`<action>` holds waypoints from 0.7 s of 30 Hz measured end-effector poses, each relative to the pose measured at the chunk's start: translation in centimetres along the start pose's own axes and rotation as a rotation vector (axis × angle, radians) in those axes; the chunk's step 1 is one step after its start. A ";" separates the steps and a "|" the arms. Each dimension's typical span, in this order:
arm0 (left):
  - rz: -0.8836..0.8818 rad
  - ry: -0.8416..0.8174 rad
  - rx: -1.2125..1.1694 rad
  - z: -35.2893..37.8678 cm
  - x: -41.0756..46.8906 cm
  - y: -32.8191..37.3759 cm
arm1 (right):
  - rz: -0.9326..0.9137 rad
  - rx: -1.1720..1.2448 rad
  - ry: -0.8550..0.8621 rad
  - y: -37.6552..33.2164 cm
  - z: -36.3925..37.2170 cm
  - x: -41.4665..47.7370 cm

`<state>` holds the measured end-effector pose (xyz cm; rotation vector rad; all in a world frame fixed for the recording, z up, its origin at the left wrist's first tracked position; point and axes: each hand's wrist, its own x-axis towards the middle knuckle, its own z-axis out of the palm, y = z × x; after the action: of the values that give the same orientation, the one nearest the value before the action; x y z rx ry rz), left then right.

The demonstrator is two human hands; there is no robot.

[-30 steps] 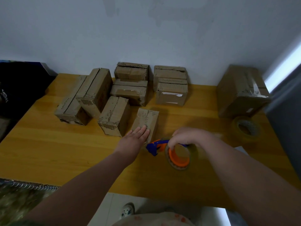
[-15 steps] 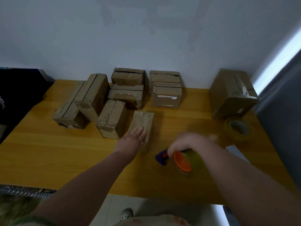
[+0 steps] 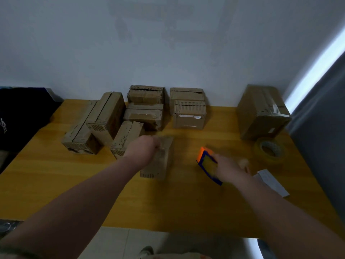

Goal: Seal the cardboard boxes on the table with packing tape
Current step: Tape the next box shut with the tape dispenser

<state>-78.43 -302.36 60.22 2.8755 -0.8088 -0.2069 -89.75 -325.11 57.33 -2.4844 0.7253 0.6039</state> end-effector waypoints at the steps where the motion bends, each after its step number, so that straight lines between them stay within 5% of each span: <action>1: 0.006 -0.027 -0.002 -0.8 0.3 0.0 | 0.010 -0.026 -0.004 0.3 0.4 0.0; 10: 0.132 -0.245 0.156 -1.5 0.8 1.5 | 0.014 -0.193 -0.005 0.8 2.1 -0.3; 19: 0.338 0.313 0.144 2.8 -2.2 1.9 | -0.343 -0.062 0.121 -1.2 2.2 -0.8; 21: 0.378 0.324 0.111 4.0 -3.2 1.2 | -0.423 -0.069 0.137 -1.3 2.3 -1.2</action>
<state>-82.39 -302.13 56.84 2.6749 -1.2957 0.3455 -90.51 -322.37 56.55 -2.6492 0.2103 0.3087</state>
